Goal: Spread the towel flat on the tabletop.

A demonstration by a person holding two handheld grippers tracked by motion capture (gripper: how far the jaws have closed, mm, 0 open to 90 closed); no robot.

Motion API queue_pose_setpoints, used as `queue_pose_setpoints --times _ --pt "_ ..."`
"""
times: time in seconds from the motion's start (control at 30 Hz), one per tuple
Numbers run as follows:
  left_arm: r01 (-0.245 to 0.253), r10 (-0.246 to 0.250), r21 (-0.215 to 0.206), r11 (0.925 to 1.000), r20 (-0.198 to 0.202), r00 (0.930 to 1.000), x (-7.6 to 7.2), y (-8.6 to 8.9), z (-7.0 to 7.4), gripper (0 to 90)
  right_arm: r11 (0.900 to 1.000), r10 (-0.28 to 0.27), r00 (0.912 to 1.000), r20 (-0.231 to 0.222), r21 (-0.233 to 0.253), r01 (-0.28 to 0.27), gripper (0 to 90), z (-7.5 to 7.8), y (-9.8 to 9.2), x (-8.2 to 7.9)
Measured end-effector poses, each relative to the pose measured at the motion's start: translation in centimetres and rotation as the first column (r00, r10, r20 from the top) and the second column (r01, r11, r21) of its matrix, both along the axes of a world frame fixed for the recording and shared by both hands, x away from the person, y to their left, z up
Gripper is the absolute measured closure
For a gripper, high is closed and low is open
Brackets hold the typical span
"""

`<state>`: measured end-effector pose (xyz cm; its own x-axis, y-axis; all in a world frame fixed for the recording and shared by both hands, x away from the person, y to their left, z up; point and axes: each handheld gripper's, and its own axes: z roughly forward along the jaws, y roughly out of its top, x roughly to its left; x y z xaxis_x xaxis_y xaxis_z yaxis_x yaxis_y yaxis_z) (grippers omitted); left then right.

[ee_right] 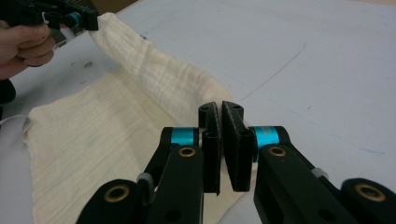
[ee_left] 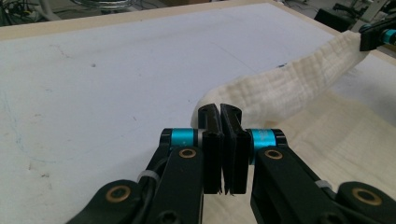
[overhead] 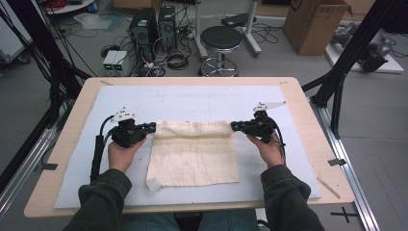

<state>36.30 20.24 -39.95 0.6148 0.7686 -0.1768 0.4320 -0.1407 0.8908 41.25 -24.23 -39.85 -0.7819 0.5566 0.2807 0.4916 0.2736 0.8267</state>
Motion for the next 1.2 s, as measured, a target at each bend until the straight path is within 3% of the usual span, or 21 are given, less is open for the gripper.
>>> queue_pose_setpoints --times 0.5,0.63,0.7,0.93,1.2 --pt "0.039 -0.039 -0.025 0.9989 -0.001 0.9992 -2.8 0.6 -0.9 86.7 0.999 0.042 0.9990 0.014 -0.012 -0.042 86.0 -0.2 -0.2 -2.4" --pt "0.054 -0.054 -0.014 0.9984 0.002 0.9985 -3.6 0.6 -1.1 86.7 0.999 0.053 0.9984 0.017 -0.013 -0.053 86.0 -0.3 -0.3 -3.0" --pt "0.067 -0.067 0.015 0.9976 0.005 0.9977 -4.0 0.5 -1.1 86.7 0.998 0.062 0.9980 0.015 -0.021 -0.061 86.0 -0.4 -0.2 -3.5" --pt "0.078 -0.078 0.013 0.9969 0.022 0.9967 -5.0 0.3 -0.8 86.7 0.998 0.069 0.9975 0.017 -0.008 -0.069 86.0 -0.6 -0.5 -4.8" --pt "0.090 -0.090 0.035 0.9953 -0.004 0.9959 -6.3 0.5 -1.8 86.7 0.996 0.084 0.9962 0.023 -0.018 -0.083 86.0 -0.8 -0.8 -6.0"
